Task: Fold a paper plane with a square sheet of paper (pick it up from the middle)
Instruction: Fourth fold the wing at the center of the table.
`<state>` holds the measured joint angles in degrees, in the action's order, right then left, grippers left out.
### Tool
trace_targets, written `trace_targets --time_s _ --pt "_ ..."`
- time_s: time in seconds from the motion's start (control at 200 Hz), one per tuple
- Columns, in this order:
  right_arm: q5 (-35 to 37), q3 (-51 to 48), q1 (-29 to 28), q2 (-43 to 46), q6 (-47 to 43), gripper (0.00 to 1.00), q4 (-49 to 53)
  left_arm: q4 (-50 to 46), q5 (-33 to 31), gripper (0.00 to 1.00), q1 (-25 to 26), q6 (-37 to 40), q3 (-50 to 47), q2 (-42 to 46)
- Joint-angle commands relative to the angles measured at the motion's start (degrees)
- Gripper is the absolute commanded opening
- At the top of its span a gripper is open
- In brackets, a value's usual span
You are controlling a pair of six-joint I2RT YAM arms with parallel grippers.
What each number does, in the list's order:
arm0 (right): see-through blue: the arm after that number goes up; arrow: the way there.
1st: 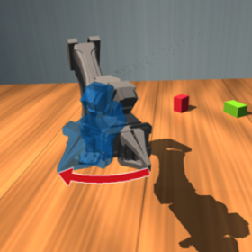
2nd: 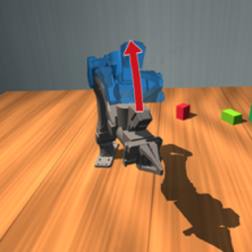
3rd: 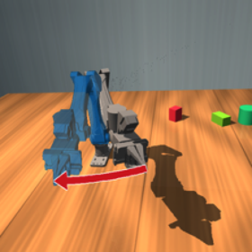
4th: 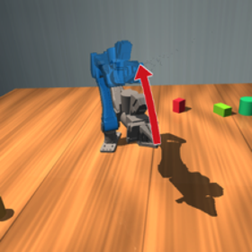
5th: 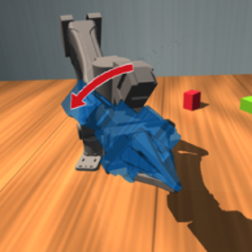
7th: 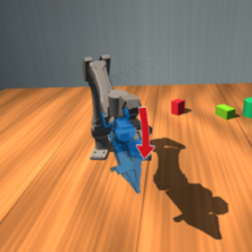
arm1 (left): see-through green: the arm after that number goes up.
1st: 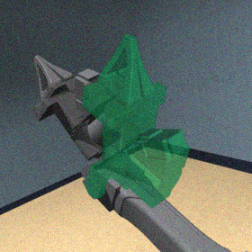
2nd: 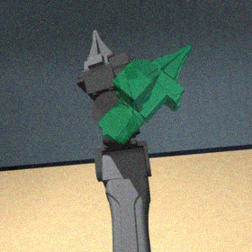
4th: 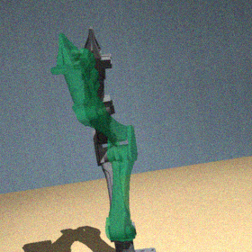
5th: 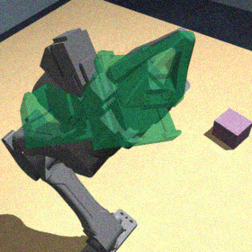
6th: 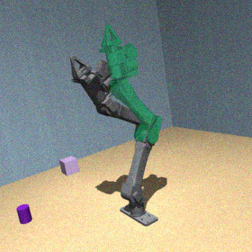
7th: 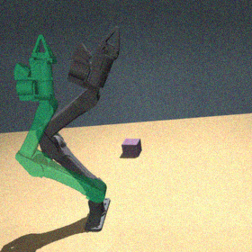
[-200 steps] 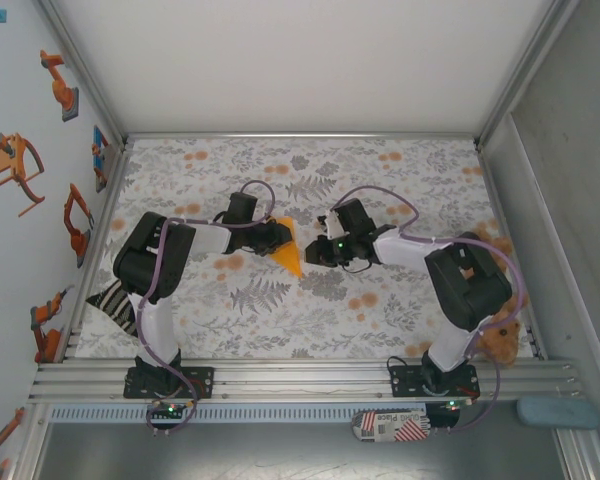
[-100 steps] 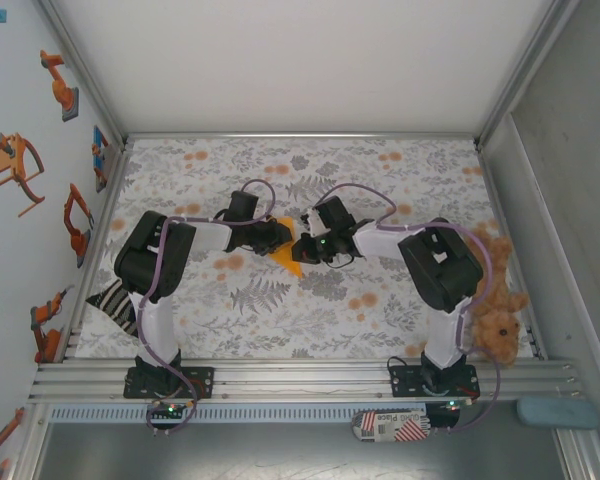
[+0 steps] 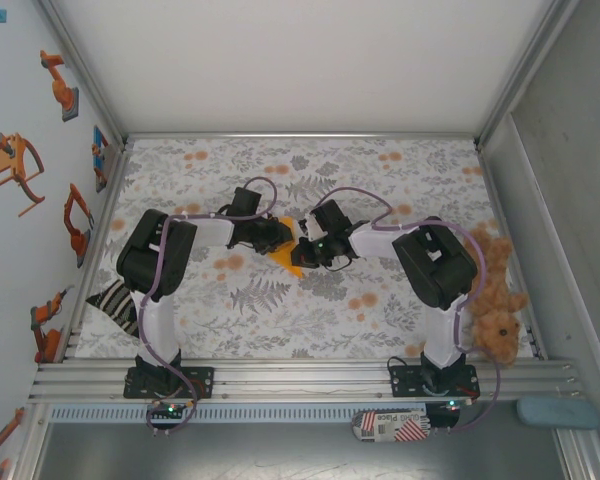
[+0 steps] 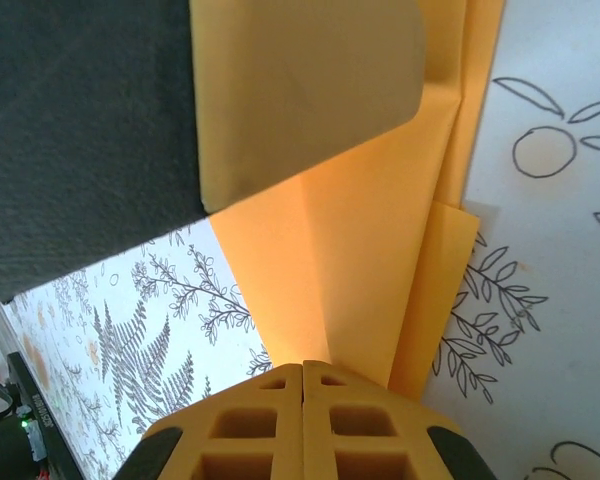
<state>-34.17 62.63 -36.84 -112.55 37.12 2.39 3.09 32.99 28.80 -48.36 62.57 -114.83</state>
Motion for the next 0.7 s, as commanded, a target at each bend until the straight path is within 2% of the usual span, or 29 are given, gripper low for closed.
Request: trace_targets --time_s 0.0,0.691 --pt "1.1 -0.5 -0.2 -0.4 0.0 0.04 1.4 -7.7 -4.7 0.19 0.2 2.1 -0.3 -3.7" --pt "1.0 -2.9 -0.3 -1.3 -0.2 0.04 4.5 -14.6 -7.3 0.19 0.3 2.2 2.7 -6.0"
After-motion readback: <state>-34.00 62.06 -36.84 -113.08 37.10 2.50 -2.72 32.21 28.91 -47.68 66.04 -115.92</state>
